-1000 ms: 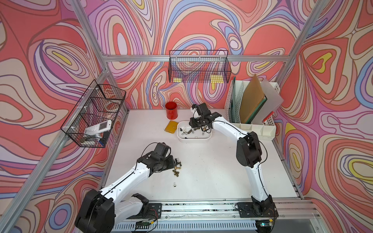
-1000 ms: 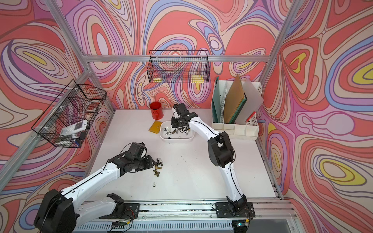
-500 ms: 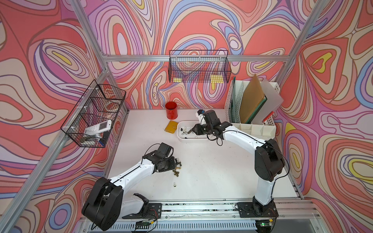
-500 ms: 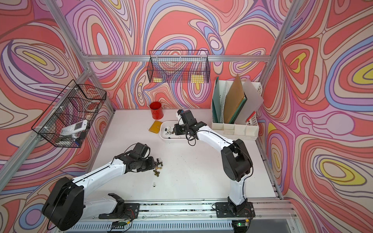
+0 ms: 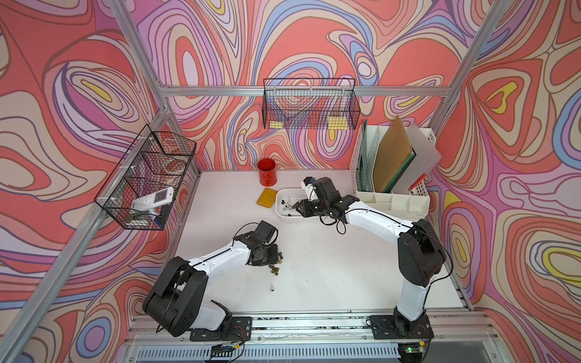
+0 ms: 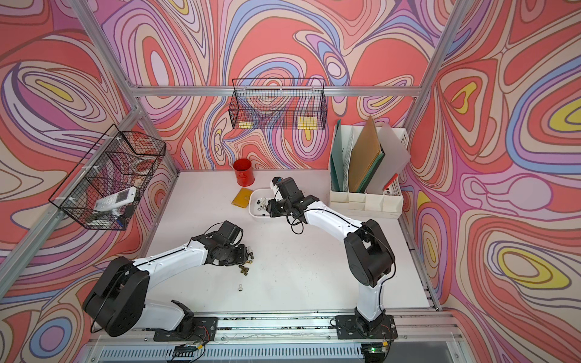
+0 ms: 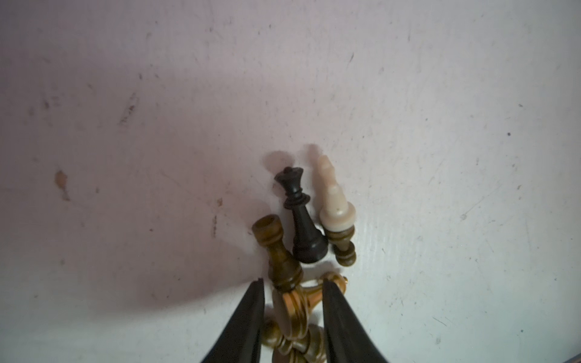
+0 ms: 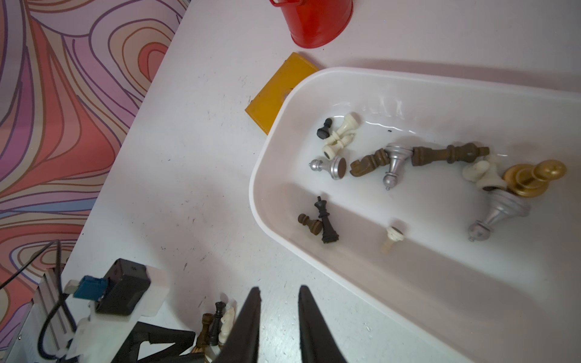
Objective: Put the chess pieces into the storage box
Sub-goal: Pick up the chess piece at the center of the board.
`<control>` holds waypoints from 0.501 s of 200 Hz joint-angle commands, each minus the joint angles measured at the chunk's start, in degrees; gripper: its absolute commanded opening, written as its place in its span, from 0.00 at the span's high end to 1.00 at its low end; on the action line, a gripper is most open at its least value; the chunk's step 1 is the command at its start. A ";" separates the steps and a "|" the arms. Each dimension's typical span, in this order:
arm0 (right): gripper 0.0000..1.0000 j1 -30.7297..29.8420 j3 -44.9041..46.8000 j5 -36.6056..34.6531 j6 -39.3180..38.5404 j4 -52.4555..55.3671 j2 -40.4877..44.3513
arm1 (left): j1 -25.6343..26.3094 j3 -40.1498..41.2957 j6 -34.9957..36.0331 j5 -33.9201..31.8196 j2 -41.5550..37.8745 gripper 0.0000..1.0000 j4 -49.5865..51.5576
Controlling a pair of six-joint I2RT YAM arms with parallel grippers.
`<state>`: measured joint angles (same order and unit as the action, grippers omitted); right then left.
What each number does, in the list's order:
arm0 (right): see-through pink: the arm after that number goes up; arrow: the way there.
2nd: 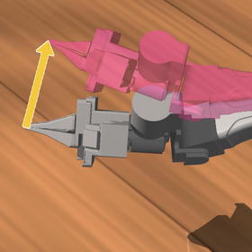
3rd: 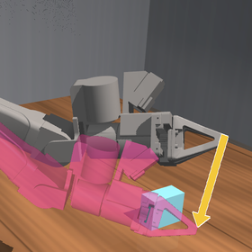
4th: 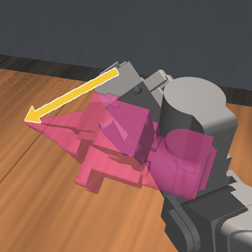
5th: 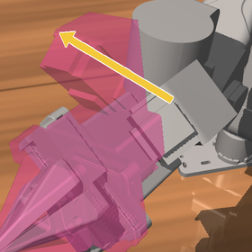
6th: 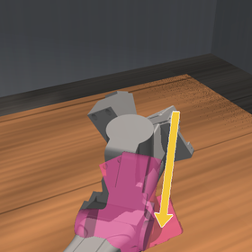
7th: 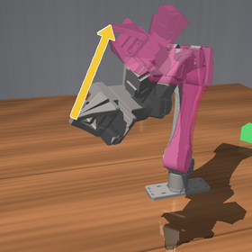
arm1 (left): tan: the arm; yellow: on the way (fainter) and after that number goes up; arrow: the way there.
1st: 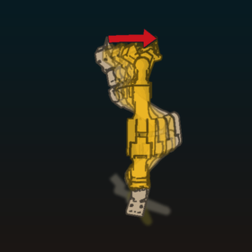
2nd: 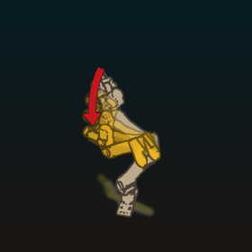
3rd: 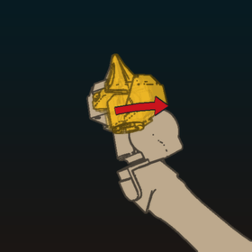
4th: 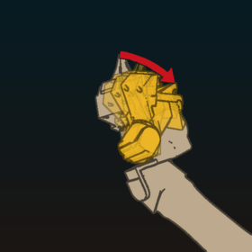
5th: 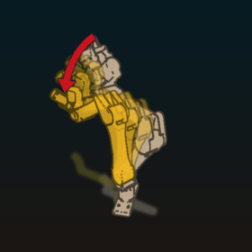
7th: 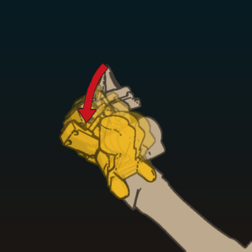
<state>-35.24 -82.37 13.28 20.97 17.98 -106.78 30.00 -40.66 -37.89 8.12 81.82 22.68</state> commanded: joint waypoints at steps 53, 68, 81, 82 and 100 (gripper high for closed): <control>0.76 -0.07 0.94 0.08 -0.37 -1.10 1.31 | 2.81 -1.47 1.77 0.02 0.69 0.63 3.74; 0.76 -0.06 1.07 0.17 -0.35 -1.19 1.31 | 3.57 -1.61 1.76 0.09 1.25 0.63 3.88; 0.76 -0.03 1.23 0.02 -0.39 -1.19 1.40 | 4.23 -1.85 1.68 0.22 1.79 0.63 4.11; 0.76 -0.01 1.24 0.01 -0.35 -1.19 1.36 | 4.30 -1.86 1.68 0.23 1.82 0.63 4.12; 0.76 -0.01 1.38 -0.26 -0.33 -1.19 1.46 | 5.30 -2.15 1.93 -0.83 2.74 0.65 4.39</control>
<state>-35.27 -82.04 13.32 20.86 17.34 -106.78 34.06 -41.50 -36.99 8.16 83.02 24.73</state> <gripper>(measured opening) 0.236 0.364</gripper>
